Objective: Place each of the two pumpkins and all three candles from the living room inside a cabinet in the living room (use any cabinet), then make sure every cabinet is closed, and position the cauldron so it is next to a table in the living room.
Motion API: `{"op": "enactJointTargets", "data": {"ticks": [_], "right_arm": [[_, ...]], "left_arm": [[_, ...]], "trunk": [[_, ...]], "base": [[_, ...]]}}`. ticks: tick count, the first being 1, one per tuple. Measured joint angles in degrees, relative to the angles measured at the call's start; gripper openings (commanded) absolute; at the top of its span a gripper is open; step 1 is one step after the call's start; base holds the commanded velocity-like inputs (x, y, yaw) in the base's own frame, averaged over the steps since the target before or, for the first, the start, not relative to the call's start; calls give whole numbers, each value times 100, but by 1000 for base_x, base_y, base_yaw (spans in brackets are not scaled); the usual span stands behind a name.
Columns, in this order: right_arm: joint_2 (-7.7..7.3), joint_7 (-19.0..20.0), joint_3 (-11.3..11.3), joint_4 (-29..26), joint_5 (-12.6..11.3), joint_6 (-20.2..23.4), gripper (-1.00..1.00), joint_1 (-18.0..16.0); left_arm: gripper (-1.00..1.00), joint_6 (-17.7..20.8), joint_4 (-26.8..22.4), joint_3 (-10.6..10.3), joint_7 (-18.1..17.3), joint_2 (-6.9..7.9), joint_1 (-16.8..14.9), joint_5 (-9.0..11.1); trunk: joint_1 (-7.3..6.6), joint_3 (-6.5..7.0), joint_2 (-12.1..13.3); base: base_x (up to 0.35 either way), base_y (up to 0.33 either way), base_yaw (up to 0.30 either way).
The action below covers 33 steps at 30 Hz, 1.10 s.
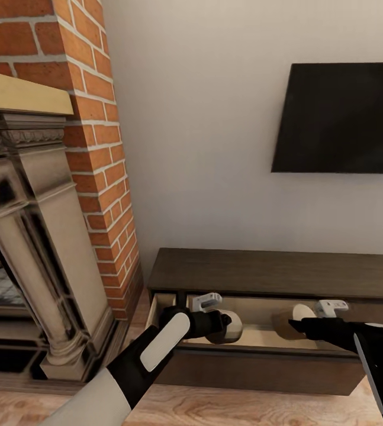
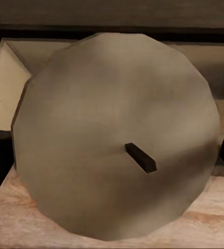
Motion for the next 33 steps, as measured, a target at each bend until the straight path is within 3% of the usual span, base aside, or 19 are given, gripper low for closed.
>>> {"op": "enactJointTargets", "data": {"ticks": [2,15,22,30,31,33], "right_arm": [[0,-4,14,28,121,-30,-100,-1],[20,-220,57,193,67,-26,-100,-1],[200,-246,56,220,82,-30,-100,-1],[264,-249,218,846,90,-59,-100,-41],[366,-340,242,997,87,-74,-100,-47],[414,-424,250,1034,70,-88,-100,-51]], "left_arm": [[-100,-28,19,-1,1,-3,0,-1],[-100,-118,346,-12,-57,-9,-9,-8],[-100,-120,369,-15,-64,-9,-9,-14],[-100,-338,781,-48,-195,-35,-25,-77],[-100,-391,933,-48,-214,-54,-31,-184],[-100,-420,1024,-48,-225,-61,-39,-170]], "trunk": [[0,0,0],[-1,0,0],[0,0,0],[0,0,0],[0,-1,0],[0,0,0]], "base": [[2,0,0],[157,0,0],[34,0,0],[119,0,0],[12,0,0],[8,0,-7]]}}
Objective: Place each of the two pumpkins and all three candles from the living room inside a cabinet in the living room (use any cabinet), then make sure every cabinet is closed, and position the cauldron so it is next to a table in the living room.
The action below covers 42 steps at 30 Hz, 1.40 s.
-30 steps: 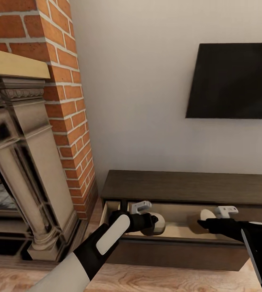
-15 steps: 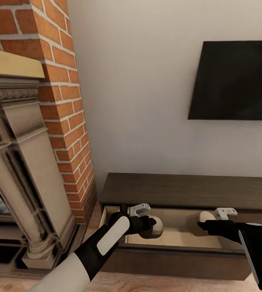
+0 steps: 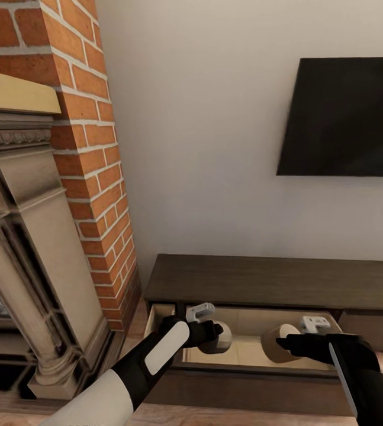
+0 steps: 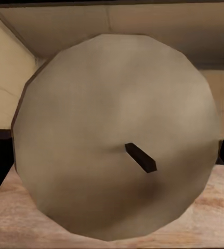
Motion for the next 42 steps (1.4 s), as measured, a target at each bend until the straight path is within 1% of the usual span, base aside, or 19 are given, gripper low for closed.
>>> {"op": "enactJointTargets", "data": {"ticks": [3,4,5,7,8,10,15,24,31,40,42], "right_arm": [[87,-111,40,29,-25,-58,-100,-1],[125,-138,93,37,-18,-136,-100,-2],[140,-150,120,40,-46,-178,-100,0],[166,-171,167,45,11,-316,-100,2],[172,-175,179,46,-21,-339,-100,3],[180,-182,192,48,8,-387,-100,4],[192,-191,201,51,-3,-449,-100,5],[195,-195,211,50,19,-468,-100,6],[195,-197,222,139,7,-461,-100,6],[197,-202,261,225,18,-458,-100,6],[197,-203,270,255,60,-472,-100,6]], "left_arm": [[-100,-16,103,0,-8,-6,-12,-7],[-100,-19,129,-1,-10,-11,-16,-10],[-100,-23,138,-1,-11,-11,-16,-4],[-100,-29,135,0,-16,-9,-19,8],[-100,-28,127,0,-17,-10,-20,8],[-100,-29,112,0,-22,-10,-21,9],[-100,-30,91,1,-29,-3,-22,8],[-100,-21,87,0,-11,19,-19,-12],[-100,-25,89,1,7,39,-14,-1],[-100,56,92,0,58,30,-14,-2],[-100,68,93,0,64,45,-13,3]], "trunk": [[0,0,0],[0,0,0],[0,0,0],[0,0,0],[0,0,0],[0,0,0],[0,0,0],[-2,0,0],[0,0,0],[0,0,0],[-1,0,-1]], "base": [[4,0,-100],[2,0,-178],[2,0,-169],[1,0,-103],[1,0,-73],[0,0,-52],[18,-16,-18],[187,-184,-2],[56,-72,0],[5,-260,0],[0,-59,0]]}}
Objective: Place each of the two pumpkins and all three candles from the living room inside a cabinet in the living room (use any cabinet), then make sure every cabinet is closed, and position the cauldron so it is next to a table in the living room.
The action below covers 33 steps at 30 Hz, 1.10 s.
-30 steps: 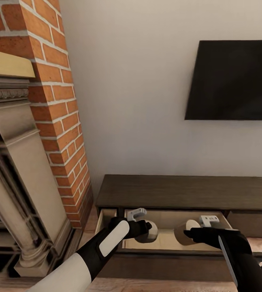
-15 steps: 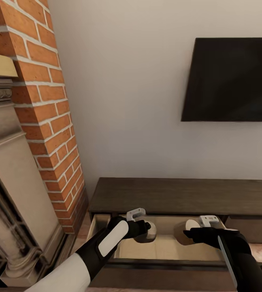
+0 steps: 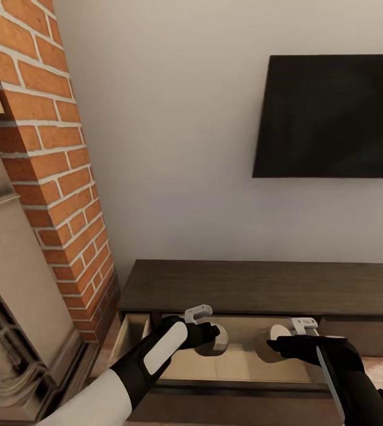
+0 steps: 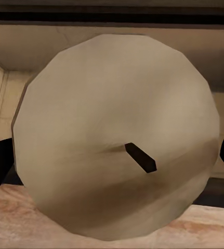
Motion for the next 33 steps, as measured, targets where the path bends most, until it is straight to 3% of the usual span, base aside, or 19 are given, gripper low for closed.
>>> {"op": "enactJointTargets", "data": {"ticks": [6,8,13,17,22,27,29,33], "right_arm": [[8,2,4,14,-93,12,-100,0],[58,-248,64,325,-8,-6,-100,-61],[497,-917,103,1272,-75,-34,-100,-542],[710,-1082,175,1925,-74,-314,-100,-815],[865,-1189,222,2165,-87,-433,-100,-902],[962,-1241,245,2246,-79,-503,-100,-928],[982,-1248,248,2259,-69,-752,-100,-934],[1019,-1256,250,2271,-74,-1131,-100,-944]], "left_arm": [[-100,15,55,0,13,6,0,-32],[-100,1,199,3,9,-9,-66,-67],[-100,126,922,-9,32,-59,-408,-74],[-100,129,1277,-21,14,-70,-469,-50],[-100,117,1441,-68,-8,-77,-483,-29],[-100,60,1788,-354,-293,-85,-482,-24],[-100,-115,2052,-460,-527,-80,-483,-77],[-100,-476,2503,-543,-673,-66,-489,-70]], "trunk": [[0,0,1],[1,0,1],[1,0,1],[1,0,1],[0,0,1],[0,0,1],[0,0,1],[0,0,1]], "base": [[5,-46,0],[5,-26,0],[2,-9,0],[0,-2,0],[0,0,0],[0,0,0],[0,0,0],[0,0,0]]}}
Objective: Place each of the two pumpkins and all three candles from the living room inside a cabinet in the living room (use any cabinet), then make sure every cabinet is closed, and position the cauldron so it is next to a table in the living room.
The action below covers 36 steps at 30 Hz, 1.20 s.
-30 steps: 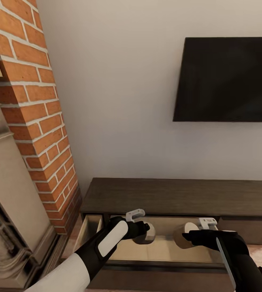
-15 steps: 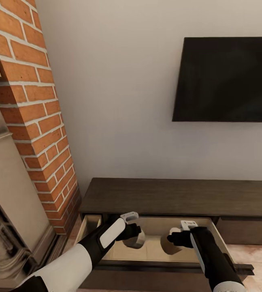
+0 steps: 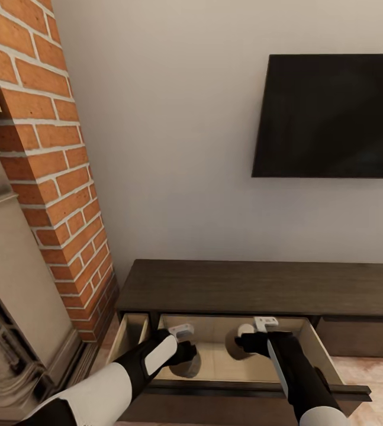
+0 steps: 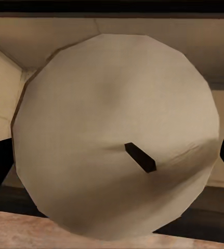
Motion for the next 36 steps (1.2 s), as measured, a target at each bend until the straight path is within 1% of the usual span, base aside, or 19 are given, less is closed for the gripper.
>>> {"op": "enactJointTargets", "data": {"ticks": [3,7,9,12,15,17,19,20,23,25,28,33,35,36], "right_arm": [[24,-3,-2,4,22,-151,-100,-4],[32,-19,-7,12,32,-183,-100,-29],[34,-191,-9,93,54,-161,-100,-75],[35,-326,-8,135,28,-116,-100,-103],[35,-389,-5,156,23,61,-100,-137],[36,-404,4,160,17,180,-100,-150],[36,-411,38,161,12,249,-100,-157],[36,-415,115,163,7,293,-100,-161],[36,-417,171,163,10,310,-100,-163],[36,-418,255,185,-3,325,-100,-164],[36,-419,272,317,17,327,-100,-163],[43,-419,276,330,20,335,-100,-164],[44,-419,275,334,20,414,-100,-164],[44,-430,280,345,14,887,-100,-163]], "left_arm": [[-100,-166,183,-30,-54,-2,-11,11],[-100,-172,230,-39,-80,-6,-111,23],[-100,-182,233,-40,-99,-8,-193,31],[-100,-212,137,-41,-111,-14,-227,61],[-100,-190,-86,-48,-105,2,-221,74],[-100,-173,-146,-51,-102,4,-211,88],[-100,-161,-191,-54,-93,4,-199,95],[-100,-153,-219,-54,-93,4,-167,128],[-100,-147,-230,-54,-93,1,-151,112],[-100,-141,-238,-51,-99,2,-121,123],[-100,-146,-238,-42,-101,26,-95,119],[-100,-150,-232,-43,-106,28,-83,125],[-100,-150,-232,-45,-108,24,-69,127],[-100,-148,-225,-52,-110,-2,-43,155]], "trunk": [[0,0,0],[0,1,0],[0,1,0],[0,1,0],[0,0,0],[0,0,0],[0,0,0],[0,0,0],[0,0,0],[0,0,0],[-2,0,0],[-1,0,0],[0,0,0],[0,-1,0]], "base": [[0,0,0],[0,0,0],[0,0,0],[0,0,0],[0,0,0],[0,0,-18],[0,0,-30],[0,0,-16],[0,0,-9],[0,0,-1],[149,0,0],[94,0,0],[18,0,0],[5,0,0]]}}
